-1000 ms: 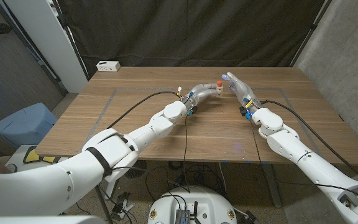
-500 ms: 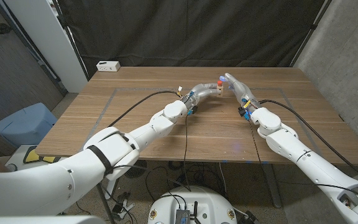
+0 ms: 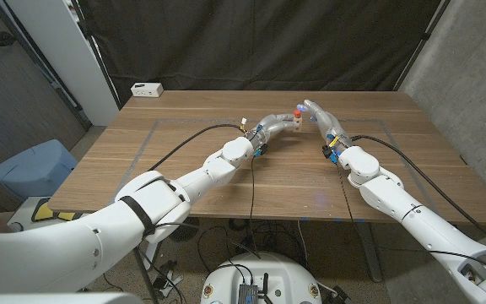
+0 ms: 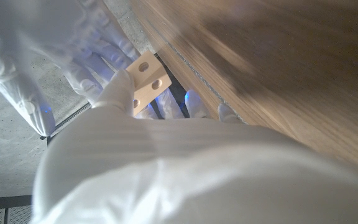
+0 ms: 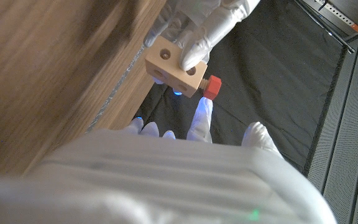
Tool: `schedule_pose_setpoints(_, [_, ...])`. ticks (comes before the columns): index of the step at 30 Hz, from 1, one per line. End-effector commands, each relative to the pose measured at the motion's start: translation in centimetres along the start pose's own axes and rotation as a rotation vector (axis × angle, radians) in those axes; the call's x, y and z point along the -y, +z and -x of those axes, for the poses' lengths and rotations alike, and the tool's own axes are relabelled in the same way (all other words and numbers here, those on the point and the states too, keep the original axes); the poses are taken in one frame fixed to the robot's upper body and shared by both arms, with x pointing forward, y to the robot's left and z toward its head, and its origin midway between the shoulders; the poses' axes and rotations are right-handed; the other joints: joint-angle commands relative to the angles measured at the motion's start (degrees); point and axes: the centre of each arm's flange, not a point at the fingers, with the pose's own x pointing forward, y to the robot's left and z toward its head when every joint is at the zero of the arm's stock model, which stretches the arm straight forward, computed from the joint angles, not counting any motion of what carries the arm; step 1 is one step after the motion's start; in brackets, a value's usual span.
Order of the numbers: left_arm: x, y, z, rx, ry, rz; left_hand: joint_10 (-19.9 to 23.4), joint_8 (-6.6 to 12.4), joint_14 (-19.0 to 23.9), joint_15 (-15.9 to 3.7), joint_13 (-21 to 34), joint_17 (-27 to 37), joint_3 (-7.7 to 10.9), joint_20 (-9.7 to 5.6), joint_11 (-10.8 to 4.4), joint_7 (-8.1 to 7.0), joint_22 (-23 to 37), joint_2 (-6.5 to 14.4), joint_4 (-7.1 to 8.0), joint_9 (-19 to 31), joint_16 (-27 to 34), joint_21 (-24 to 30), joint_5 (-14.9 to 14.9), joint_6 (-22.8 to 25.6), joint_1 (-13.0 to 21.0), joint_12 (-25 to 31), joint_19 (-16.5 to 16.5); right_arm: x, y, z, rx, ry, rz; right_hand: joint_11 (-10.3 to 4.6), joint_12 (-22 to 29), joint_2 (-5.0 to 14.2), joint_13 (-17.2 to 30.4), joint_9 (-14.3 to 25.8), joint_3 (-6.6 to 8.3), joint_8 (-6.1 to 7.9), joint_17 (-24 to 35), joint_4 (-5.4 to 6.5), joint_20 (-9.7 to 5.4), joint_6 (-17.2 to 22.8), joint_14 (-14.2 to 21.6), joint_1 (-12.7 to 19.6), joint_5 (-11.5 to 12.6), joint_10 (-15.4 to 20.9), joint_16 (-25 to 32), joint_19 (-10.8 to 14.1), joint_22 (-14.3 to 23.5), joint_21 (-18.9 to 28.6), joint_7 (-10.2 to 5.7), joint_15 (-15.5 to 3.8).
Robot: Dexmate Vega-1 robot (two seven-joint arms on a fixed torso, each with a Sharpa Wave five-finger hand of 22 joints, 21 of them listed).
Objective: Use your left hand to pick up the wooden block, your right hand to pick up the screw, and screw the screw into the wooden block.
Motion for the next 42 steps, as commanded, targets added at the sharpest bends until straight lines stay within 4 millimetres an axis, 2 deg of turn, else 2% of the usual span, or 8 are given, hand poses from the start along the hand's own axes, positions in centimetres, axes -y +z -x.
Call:
schedule_pose_setpoints(1, [-0.16, -0.43, 0.01, -0.012, 0.007, 0.01, 0.4, 0.4, 0.3, -2.05, 0.1, 0.1, 0.5, 0.5, 0.02, -0.13, 0.3, 0.2, 0.1, 0.3, 0.0, 0.2, 0.2, 0.4, -0.3, 0.1, -0.1, -0.45, -0.26, 0.06, -0.014, -0.005, 0.008, -0.3, 0.6, 0.62, 0.1, 0.2, 0.43, -0.34, 0.0, -0.09, -0.01, 0.8, -10.0, 0.0, 0.4, -4.8, 0.2, 0.3, 0.1, 0.3, 0.05, 0.01])
schedule_pose_setpoints(26, [-0.53, -0.7, -0.37, -0.038, 0.017, 0.016, 0.4, 0.42, 0.2, -2.02, 0.2, 0.1, 0.57, 0.44, 0.04, -0.12, 0.3, 0.2, 0.06, 0.3, 0.0, 0.2, 0.1, 0.4, -0.4, 0.1, -0.1, -1.05, -0.58, -0.19, -0.02, -0.002, 0.007, -0.67, 0.8, 1.11, 0.1, 0.2, 0.78, -0.95, -0.1, -0.53, 0.13, 1.9, -9.5, 0.2, 0.4, -4.0, 0.4, 0.9, 0.0, 0.5, 0.06, -0.26])
schedule_pose_setpoints(42, [-0.39, -0.67, -0.24, -0.028, 0.012, 0.018, 0.4, 0.42, 0.3, -2.06, 0.2, 0.1, 0.62, 0.48, 0.04, -0.13, 0.3, 0.2, 0.04, 0.3, 0.0, 0.3, 0.1, 0.4, -0.3, 0.1, -0.1, -1.27, -0.56, 0.42, -0.022, -0.013, 0.021, -1.0, 0.8, 1.43, 0.1, 0.2, 0.99, -1.42, -0.1, -0.81, 0.2, 2.8, -9.1, 0.3, 0.4, -3.6, 0.5, 1.3, 0.0, 0.5, 0.11, -0.41])
